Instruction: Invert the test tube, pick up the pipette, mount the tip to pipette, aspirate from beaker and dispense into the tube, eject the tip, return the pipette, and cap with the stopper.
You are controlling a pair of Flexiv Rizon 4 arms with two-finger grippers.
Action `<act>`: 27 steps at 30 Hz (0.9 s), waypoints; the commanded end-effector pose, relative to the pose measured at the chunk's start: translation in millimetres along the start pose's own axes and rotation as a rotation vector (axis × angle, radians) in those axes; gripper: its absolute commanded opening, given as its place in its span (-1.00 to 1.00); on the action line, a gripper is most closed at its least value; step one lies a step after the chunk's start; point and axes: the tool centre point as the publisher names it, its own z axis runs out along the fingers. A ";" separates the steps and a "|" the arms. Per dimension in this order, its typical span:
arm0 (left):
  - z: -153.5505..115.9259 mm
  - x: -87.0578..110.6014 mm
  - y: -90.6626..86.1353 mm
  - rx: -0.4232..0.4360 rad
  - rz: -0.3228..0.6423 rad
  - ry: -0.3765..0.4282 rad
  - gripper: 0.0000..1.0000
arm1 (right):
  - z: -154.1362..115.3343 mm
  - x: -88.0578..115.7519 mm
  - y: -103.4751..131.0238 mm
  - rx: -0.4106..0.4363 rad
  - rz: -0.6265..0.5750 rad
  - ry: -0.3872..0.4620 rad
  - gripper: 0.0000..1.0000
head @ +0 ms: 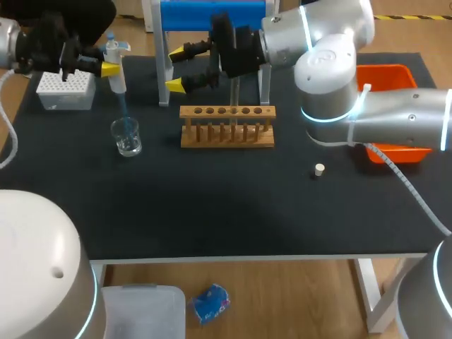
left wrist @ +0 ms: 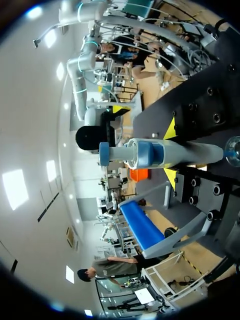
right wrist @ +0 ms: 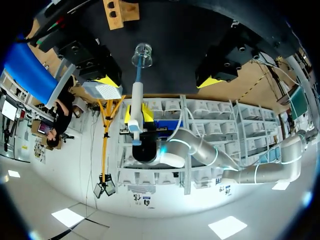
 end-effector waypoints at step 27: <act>-6.9 15.6 -58.1 -0.050 0.067 -0.016 -1.00 | -0.4 0.0 -0.4 0.000 0.000 0.000 1.00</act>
